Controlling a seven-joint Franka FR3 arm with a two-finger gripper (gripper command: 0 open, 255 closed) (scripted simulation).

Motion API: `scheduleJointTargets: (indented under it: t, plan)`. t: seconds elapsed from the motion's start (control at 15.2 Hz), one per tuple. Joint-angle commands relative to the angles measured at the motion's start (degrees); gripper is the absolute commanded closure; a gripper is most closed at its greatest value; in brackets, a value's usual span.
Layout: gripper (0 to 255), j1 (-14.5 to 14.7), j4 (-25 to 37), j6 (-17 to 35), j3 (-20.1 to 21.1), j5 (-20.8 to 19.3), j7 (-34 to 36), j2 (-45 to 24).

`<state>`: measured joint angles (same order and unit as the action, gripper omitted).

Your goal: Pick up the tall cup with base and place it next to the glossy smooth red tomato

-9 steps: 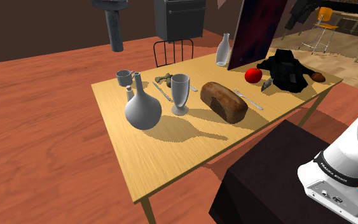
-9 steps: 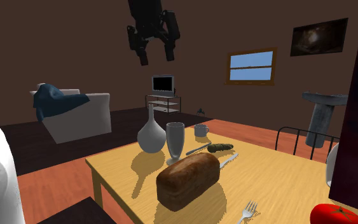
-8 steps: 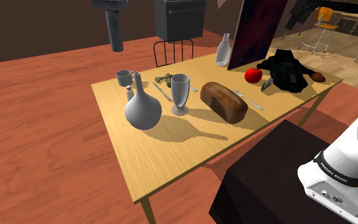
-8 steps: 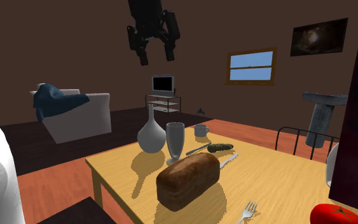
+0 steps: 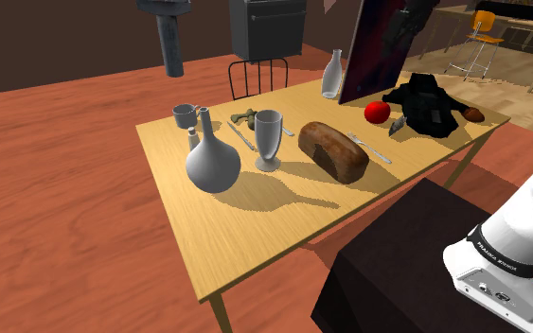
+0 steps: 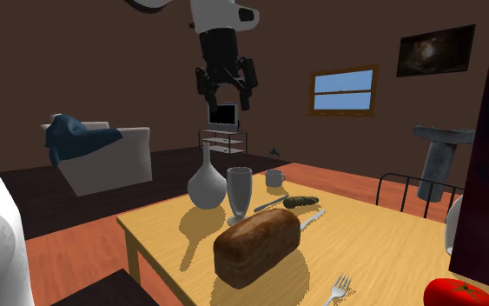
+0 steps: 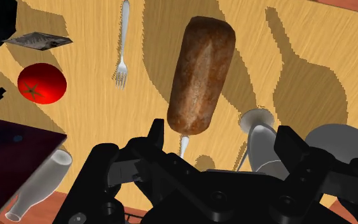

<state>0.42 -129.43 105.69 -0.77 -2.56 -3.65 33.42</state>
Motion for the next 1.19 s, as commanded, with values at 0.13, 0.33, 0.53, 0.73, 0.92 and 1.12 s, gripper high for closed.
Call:
scheduleJointTargets:
  t: [0.13, 0.33, 0.53, 0.73, 0.92, 1.12]
  plan:
    - [0, 0.88, 1.67, 4.57, 1.23, 0.80, 1.34, -7.43]
    - [0, 1.47, 4.06, 7.36, 2.09, 1.21, 2.23, -13.50]
    - [0, 2.04, 7.05, 9.71, 2.91, 1.47, 3.10, -19.72]
    - [0, 2.60, 10.64, 11.57, 3.67, 1.58, 3.96, -26.04]
    - [0, 3.18, 14.83, 12.94, 4.37, 1.54, 4.79, -32.46]
    - [0, 3.83, 19.65, 13.77, 4.97, 1.36, 5.61, -38.97]
